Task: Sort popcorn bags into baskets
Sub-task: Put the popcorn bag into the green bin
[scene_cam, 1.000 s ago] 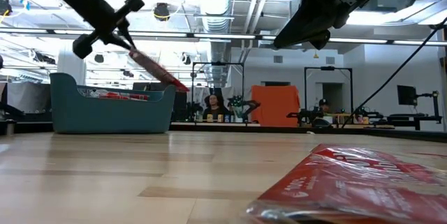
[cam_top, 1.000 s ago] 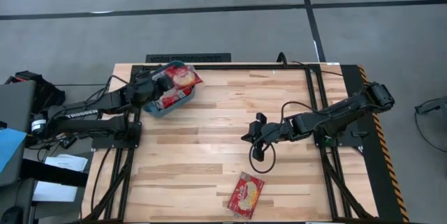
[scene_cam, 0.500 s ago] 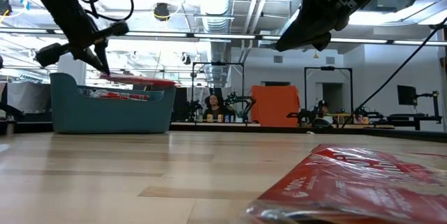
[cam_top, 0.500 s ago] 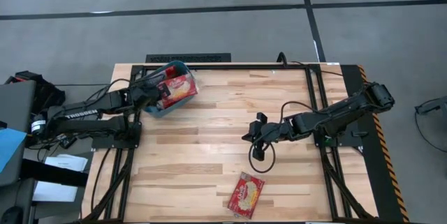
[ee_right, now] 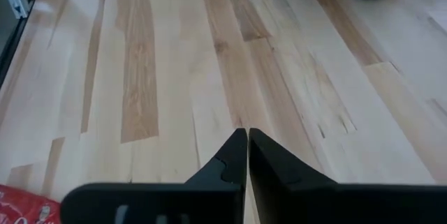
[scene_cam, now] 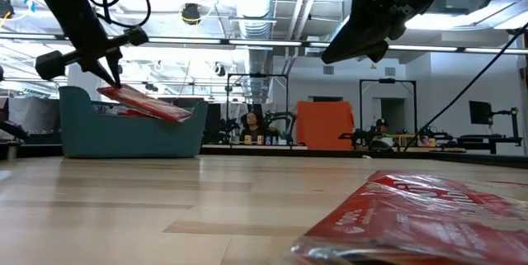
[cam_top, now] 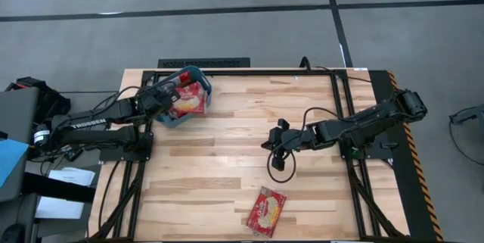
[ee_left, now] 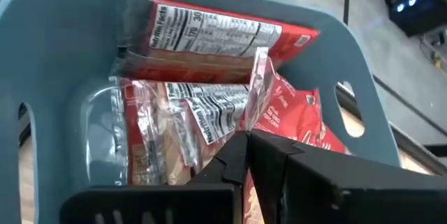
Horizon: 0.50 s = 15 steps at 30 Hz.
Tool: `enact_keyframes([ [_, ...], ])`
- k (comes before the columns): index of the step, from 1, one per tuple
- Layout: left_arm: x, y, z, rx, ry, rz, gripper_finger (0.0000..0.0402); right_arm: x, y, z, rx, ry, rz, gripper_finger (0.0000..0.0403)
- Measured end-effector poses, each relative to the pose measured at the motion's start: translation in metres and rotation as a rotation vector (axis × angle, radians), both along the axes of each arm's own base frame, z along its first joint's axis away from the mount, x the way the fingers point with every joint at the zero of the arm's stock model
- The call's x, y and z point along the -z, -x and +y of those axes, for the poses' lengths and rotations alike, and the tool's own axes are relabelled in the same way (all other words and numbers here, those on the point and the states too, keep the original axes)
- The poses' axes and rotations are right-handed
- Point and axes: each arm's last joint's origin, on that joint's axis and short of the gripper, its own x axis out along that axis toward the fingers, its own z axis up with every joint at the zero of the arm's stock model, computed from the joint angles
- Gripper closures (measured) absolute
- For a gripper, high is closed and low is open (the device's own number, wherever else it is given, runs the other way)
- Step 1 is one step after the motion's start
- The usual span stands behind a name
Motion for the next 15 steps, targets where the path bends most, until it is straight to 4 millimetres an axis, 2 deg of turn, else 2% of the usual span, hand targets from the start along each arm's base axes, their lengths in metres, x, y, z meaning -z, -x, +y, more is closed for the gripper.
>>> enact_keyframes([
  [6,0.000,0.001,0.000,-0.047,-0.017,-0.013,0.0401,-0.004,-0.004,-0.002,-0.021,0.030,-0.049,0.0366],
  [12,0.003,0.004,-0.001,-0.080,0.029,-0.035,0.0400,-0.006,-0.024,-0.016,-0.029,-0.002,-0.195,0.0381],
  [15,0.003,0.005,-0.001,-0.085,0.032,-0.028,0.0387,0.003,-0.030,-0.021,-0.058,-0.052,-0.180,0.0385],
])
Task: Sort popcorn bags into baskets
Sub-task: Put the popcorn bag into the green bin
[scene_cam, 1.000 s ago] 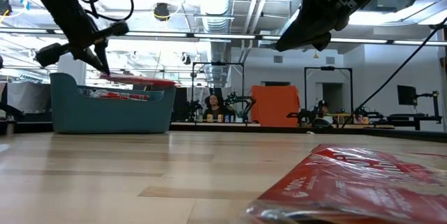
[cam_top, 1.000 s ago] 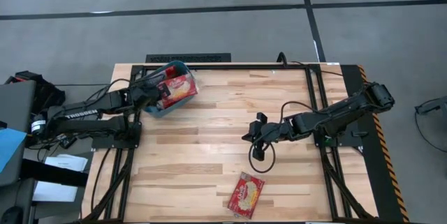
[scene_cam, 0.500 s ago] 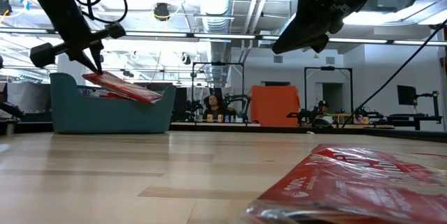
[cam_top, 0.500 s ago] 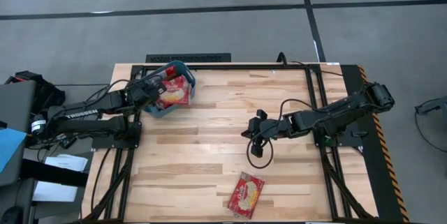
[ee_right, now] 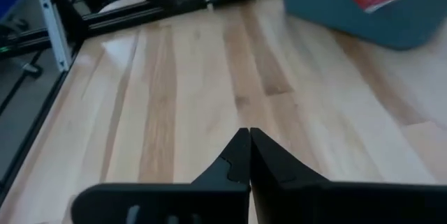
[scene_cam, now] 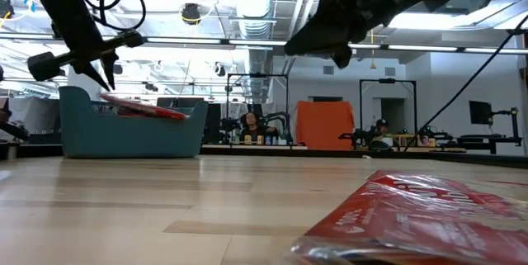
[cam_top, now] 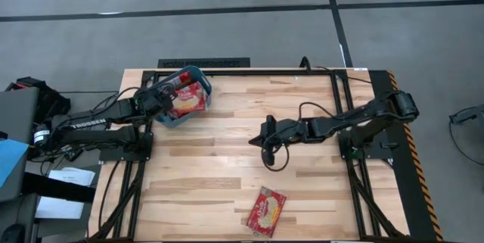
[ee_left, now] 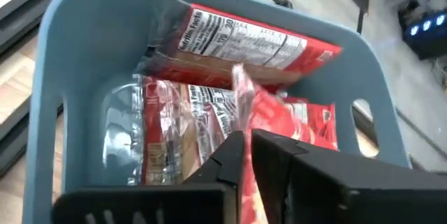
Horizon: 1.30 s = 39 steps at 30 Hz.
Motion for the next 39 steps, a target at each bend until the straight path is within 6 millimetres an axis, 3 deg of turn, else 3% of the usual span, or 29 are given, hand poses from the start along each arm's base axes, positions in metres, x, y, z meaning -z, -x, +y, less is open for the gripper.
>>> enact_keyframes([
  [5,0.000,0.002,0.001,-0.130,-0.010,-0.113,0.0353,0.010,-0.011,0.002,-0.038,-0.018,0.037,0.0375],
  [9,0.000,0.003,0.002,-0.118,-0.020,-0.074,0.0331,0.017,-0.019,0.007,-0.068,-0.019,0.065,0.0366],
  [13,-0.001,0.004,0.002,-0.117,-0.023,-0.070,0.0318,0.014,-0.035,0.012,-0.130,0.030,0.054,0.0368],
  [17,-0.002,0.005,0.001,-0.105,-0.010,-0.089,0.0315,-0.004,-0.064,0.009,-0.193,0.188,0.010,0.0385],
  [24,-0.020,0.013,-0.002,-0.035,-0.045,-0.123,0.0315,-0.025,-0.126,-0.023,-0.267,0.440,0.208,0.0390],
  [32,-0.034,0.025,-0.007,0.061,-0.114,-0.138,0.0315,-0.025,-0.176,-0.074,-0.305,0.592,0.356,0.0395],
  [39,-0.035,0.027,-0.009,0.123,-0.120,-0.094,0.0315,-0.003,-0.208,-0.102,-0.241,0.628,0.398,0.0398],
])
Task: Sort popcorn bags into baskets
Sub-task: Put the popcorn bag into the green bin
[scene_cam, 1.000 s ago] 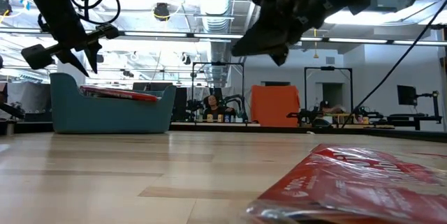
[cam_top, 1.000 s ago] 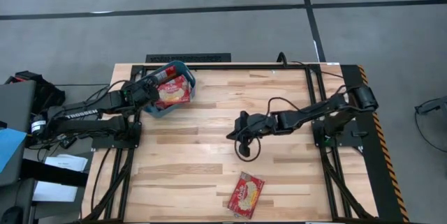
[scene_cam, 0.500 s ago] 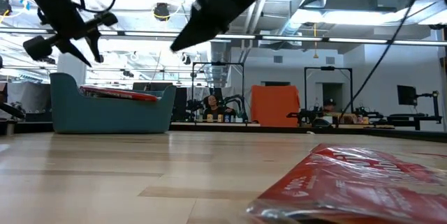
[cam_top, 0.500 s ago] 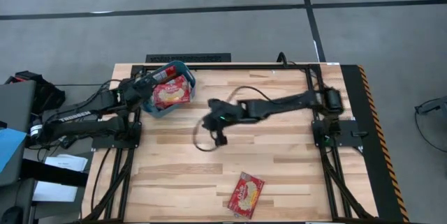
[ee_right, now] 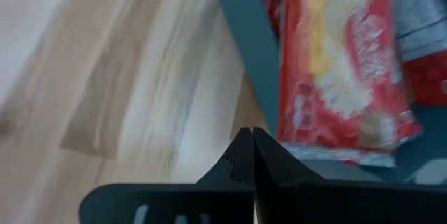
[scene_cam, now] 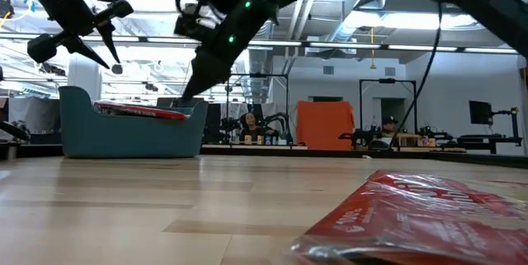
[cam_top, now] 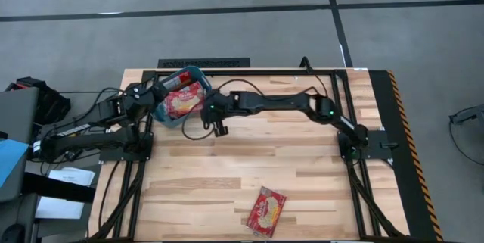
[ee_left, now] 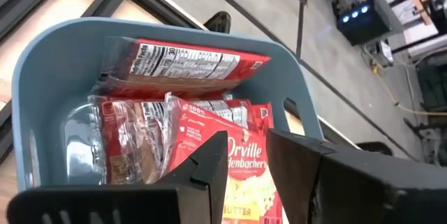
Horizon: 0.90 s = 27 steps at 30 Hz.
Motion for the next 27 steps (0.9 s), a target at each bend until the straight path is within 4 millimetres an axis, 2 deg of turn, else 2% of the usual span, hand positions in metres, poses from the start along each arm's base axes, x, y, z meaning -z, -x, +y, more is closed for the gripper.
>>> enact_keyframes([
  [5,0.000,0.000,0.000,0.007,0.000,0.005,0.0315,0.025,-0.011,-0.006,0.014,0.018,0.072,0.0390],
  [13,0.000,0.000,0.000,0.010,0.004,0.006,0.0315,0.048,-0.026,-0.014,0.014,0.224,0.121,0.0396],
  [16,0.000,0.000,0.000,0.012,0.006,0.006,0.0315,0.045,-0.027,-0.021,0.042,0.275,0.118,0.0395],
  [21,0.000,0.000,0.000,0.013,0.005,0.010,0.0315,0.027,-0.030,-0.033,0.078,0.282,0.048,0.0375],
  [27,0.001,0.000,-0.001,0.052,0.000,0.047,0.0315,0.018,-0.029,-0.041,0.117,0.262,0.026,0.0387],
])
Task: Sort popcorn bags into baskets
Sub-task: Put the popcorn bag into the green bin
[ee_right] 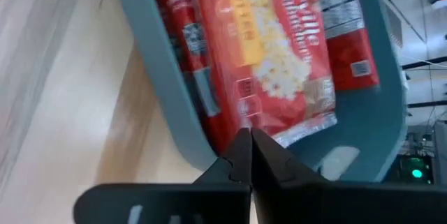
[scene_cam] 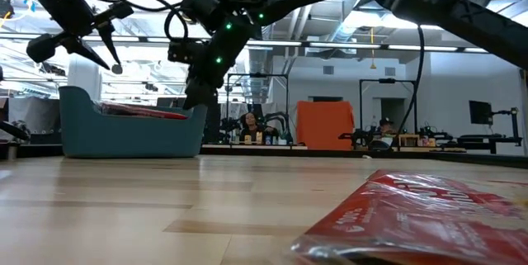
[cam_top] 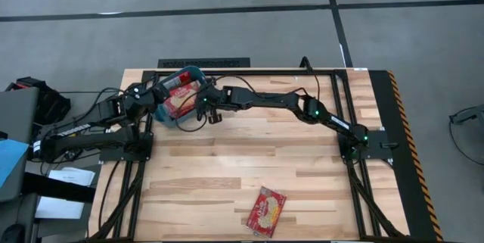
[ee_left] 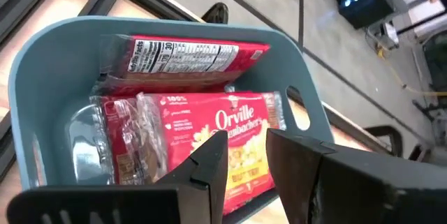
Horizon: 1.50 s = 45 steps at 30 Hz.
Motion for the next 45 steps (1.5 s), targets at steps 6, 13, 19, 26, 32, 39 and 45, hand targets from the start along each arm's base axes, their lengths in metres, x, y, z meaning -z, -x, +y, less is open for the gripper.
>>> enact_keyframes([
  [6,0.001,-0.001,-0.001,0.078,0.013,0.036,0.0315,-0.023,0.012,0.003,0.033,-0.037,0.025,0.0380],
  [13,-0.002,-0.011,-0.007,0.398,0.077,0.006,0.0314,-0.113,0.079,0.026,0.143,-0.341,0.084,0.0358],
  [19,-0.010,-0.031,-0.022,0.720,0.073,-0.145,0.0315,-0.171,0.160,0.063,0.162,-0.648,0.243,0.0375],
  [26,-0.008,-0.063,-0.047,0.845,-0.006,-0.211,0.0315,-0.164,0.240,0.143,0.166,-0.672,0.266,0.0387],
  [32,0.007,-0.092,-0.069,0.881,-0.005,-0.141,0.0315,-0.099,0.291,0.201,0.128,-0.780,0.114,0.0366],
  [39,0.034,-0.125,-0.088,0.925,0.093,-0.112,0.0315,-0.016,0.306,0.243,0.053,-0.876,0.057,0.0396],
  [45,0.055,-0.146,-0.107,0.974,0.185,-0.136,0.0315,0.024,0.304,0.279,-0.009,-0.862,0.144,0.0377],
])
